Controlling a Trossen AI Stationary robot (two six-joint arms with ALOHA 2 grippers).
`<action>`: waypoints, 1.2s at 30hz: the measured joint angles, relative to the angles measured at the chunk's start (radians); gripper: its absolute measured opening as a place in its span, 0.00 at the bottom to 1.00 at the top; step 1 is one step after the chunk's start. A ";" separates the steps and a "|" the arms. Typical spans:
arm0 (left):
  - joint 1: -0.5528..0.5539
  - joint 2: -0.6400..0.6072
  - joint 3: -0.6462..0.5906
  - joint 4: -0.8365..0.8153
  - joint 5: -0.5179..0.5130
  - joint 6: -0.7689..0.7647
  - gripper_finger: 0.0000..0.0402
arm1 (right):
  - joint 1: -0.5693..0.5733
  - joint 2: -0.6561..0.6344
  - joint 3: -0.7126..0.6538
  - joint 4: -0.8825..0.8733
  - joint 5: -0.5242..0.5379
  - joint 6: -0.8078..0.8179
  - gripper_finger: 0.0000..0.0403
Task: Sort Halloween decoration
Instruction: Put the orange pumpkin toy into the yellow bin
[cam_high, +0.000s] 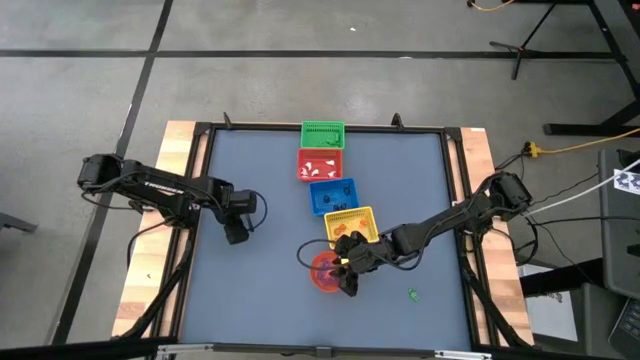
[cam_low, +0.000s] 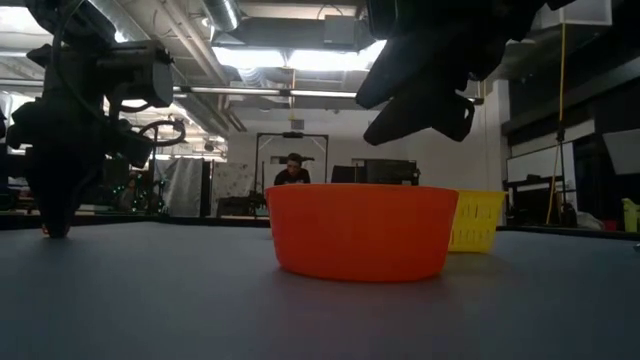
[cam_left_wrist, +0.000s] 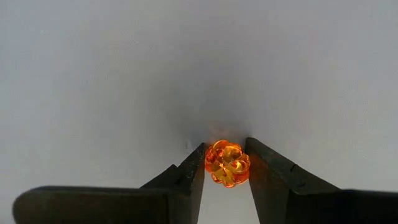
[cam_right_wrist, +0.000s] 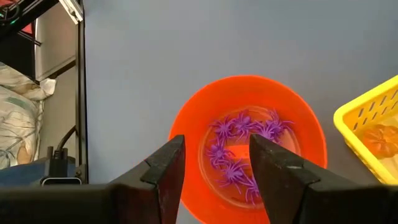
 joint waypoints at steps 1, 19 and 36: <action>0.000 0.000 0.000 0.000 0.003 0.000 0.23 | 0.000 0.000 0.000 0.000 -0.001 0.000 0.44; 0.000 -0.002 0.005 0.005 0.014 -0.004 0.17 | 0.000 -0.097 0.000 -0.051 0.002 -0.027 0.44; 0.000 -0.004 0.006 0.002 0.006 -0.001 0.09 | 0.000 -0.124 0.000 -0.076 0.003 -0.053 0.44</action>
